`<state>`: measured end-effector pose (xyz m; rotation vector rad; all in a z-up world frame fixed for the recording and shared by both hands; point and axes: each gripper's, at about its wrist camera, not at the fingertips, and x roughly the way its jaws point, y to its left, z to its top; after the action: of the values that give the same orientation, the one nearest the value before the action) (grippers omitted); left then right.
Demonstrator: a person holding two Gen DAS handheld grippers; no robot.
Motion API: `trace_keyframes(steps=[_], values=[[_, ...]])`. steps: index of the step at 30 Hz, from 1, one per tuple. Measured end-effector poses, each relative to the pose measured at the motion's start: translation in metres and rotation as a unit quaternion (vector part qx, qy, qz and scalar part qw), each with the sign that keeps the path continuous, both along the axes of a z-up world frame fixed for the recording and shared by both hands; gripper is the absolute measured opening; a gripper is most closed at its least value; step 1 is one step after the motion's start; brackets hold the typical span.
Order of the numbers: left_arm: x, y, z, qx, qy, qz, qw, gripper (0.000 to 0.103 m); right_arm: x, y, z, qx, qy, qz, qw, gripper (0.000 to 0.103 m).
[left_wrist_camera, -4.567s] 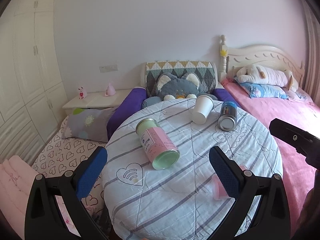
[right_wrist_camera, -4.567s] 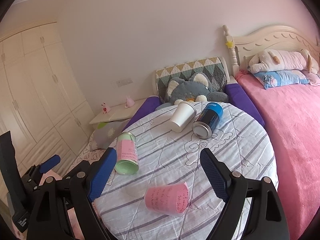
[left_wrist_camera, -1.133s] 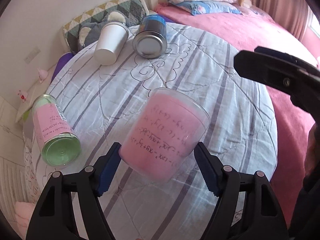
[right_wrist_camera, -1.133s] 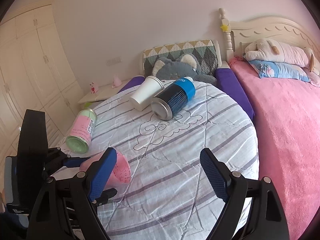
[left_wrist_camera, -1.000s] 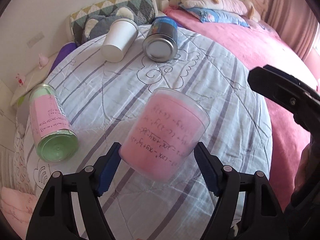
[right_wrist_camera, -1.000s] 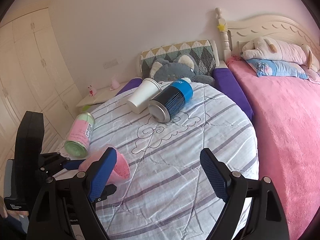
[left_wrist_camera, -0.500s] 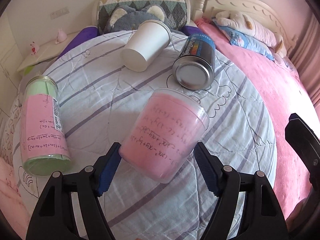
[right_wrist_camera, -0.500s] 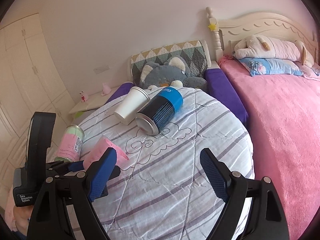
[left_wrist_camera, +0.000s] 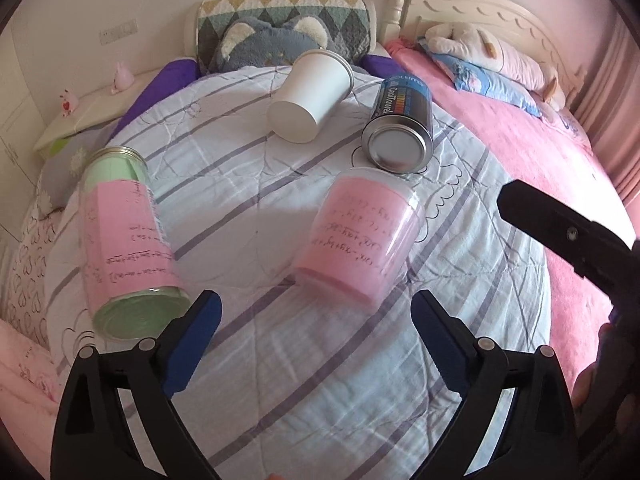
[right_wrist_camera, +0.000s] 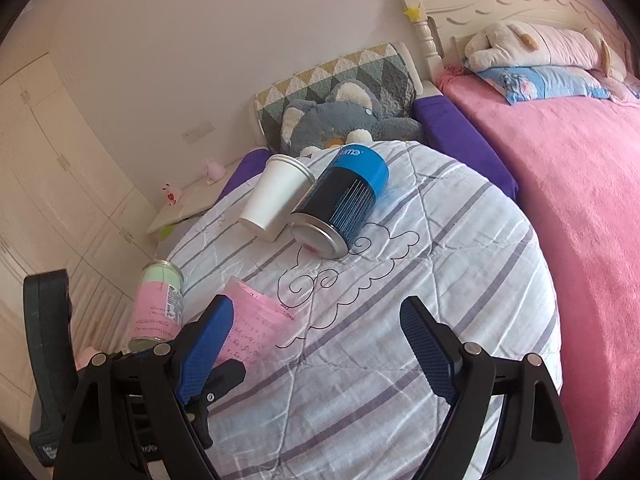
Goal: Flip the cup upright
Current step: 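Lift the pink cup with the right gripper and rotate it rim-up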
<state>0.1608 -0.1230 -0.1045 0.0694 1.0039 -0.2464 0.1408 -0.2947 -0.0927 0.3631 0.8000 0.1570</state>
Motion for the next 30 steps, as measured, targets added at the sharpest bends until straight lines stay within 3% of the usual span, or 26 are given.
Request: trace_keyframes(steps=[6, 14, 30], values=[[-0.015, 0.008, 0.011, 0.093, -0.067, -0.005, 0.9934, 0.097, 0.004, 0.018, -0.009, 0.055, 0.038, -0.003, 0.998, 0.086], [-0.016, 0.021, 0.02, 0.098, -0.095, 0.006, 0.9906, 0.099, 0.006, 0.03, -0.02, 0.093, 0.064, -0.011, 0.994, 0.086], [-0.002, 0.015, 0.013, 0.087, -0.079, -0.031, 0.9926, 0.1, 0.033, 0.031, -0.047, 0.184, 0.114, -0.028, 0.976, 0.087]])
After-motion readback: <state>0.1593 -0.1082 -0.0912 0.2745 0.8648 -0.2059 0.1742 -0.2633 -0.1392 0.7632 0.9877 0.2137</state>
